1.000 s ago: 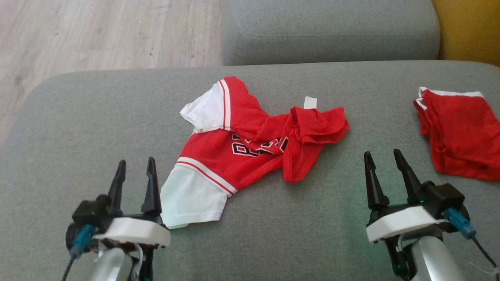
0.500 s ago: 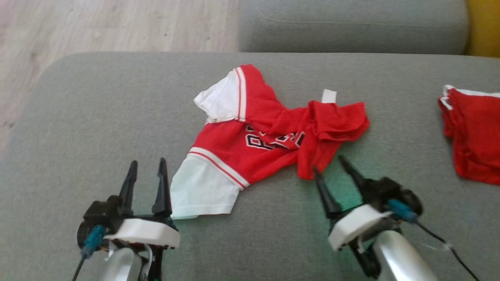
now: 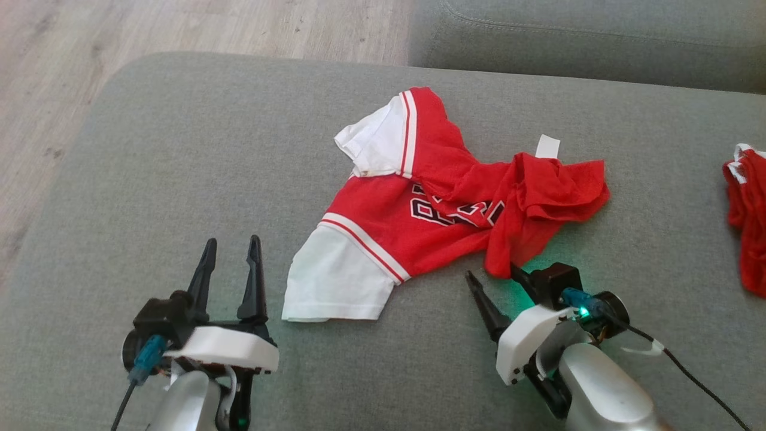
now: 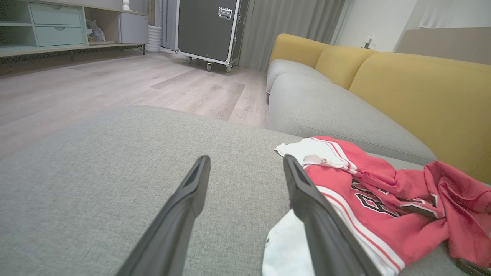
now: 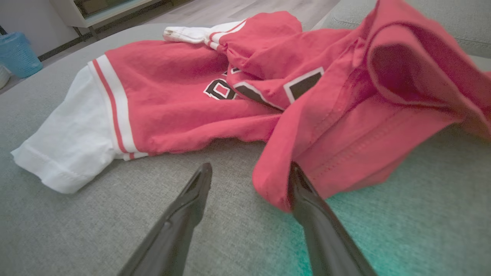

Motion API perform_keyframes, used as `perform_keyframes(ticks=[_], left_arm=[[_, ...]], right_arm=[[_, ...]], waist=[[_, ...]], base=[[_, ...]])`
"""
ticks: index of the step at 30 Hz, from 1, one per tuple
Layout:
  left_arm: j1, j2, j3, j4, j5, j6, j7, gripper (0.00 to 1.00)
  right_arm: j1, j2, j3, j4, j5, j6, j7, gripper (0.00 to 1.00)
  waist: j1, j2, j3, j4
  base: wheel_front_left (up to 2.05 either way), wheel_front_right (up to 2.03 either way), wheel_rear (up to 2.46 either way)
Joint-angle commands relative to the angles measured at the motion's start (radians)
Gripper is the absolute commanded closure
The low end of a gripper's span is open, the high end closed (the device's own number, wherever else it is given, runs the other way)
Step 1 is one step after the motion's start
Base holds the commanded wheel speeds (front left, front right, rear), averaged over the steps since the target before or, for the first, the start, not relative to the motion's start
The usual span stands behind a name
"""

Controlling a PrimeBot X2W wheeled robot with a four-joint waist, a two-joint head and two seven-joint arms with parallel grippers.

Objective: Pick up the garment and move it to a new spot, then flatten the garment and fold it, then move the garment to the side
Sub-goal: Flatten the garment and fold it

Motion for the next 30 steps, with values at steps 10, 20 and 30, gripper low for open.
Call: perform_keyframes(ticks=[10,20,30], left_arm=[[-0.040,-0.002,0.075,-0.024,0.041,-0.013,-0.012,0.00],[-0.017,-0.009,0.084,-0.009,0.069,-0.028,-0.012,0.00],[-0.015,-0.019,0.090,-0.005,0.084,-0.034,-0.012,0.00]], right_arm=[[-0.072,0.000,-0.035,0.057,0.010,0.003,-0.058,1.00],[-0.014,-0.091,-0.291,0.034,-0.033,0.003,-0.077,1.00],[0.035,-0.114,-0.449,-0.056,-0.112,0.003,0.015,0.67]], waist=[[-0.0001,0.0000,-0.014,-0.052],[-0.0001,0.0000,-0.063,-0.131],[-0.0001,0.0000,-0.078,-0.162]], base=[[0.00,0.00,0.00],[0.00,0.00,0.00],[0.00,0.00,0.00]])
